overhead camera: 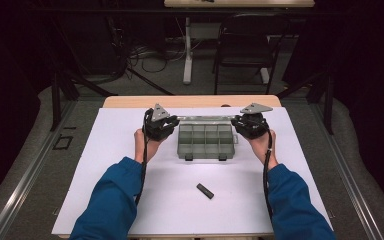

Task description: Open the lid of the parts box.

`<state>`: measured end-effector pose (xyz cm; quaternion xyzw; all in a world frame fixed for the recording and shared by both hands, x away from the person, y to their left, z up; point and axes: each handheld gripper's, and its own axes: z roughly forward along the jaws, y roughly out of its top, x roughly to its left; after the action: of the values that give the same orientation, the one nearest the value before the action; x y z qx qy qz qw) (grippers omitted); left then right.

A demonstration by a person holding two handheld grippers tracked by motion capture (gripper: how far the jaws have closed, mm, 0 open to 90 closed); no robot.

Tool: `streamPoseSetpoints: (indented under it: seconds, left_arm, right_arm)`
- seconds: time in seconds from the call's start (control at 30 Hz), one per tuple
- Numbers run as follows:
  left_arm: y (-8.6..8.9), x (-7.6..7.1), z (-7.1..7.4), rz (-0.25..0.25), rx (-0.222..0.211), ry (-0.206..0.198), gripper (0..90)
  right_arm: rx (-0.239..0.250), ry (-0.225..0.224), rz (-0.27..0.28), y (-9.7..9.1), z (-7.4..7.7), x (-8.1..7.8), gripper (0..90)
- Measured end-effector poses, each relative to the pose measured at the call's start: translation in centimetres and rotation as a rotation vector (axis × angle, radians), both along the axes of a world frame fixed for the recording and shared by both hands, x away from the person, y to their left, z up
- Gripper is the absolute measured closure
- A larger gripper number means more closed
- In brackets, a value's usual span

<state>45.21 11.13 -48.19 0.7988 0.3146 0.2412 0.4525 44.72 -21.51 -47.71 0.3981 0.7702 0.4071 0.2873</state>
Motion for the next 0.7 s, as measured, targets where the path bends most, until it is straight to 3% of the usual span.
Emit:
streamPoseSetpoints:
  seconds: [0.7]
  left_arm:
    - [-0.1, 1.8, 0.2, 0.026, -0.047, 0.037, 78.6]
  right_arm:
    - [0.017, 0.034, -0.049, 0.1, 0.0, 1.7, 79.0]
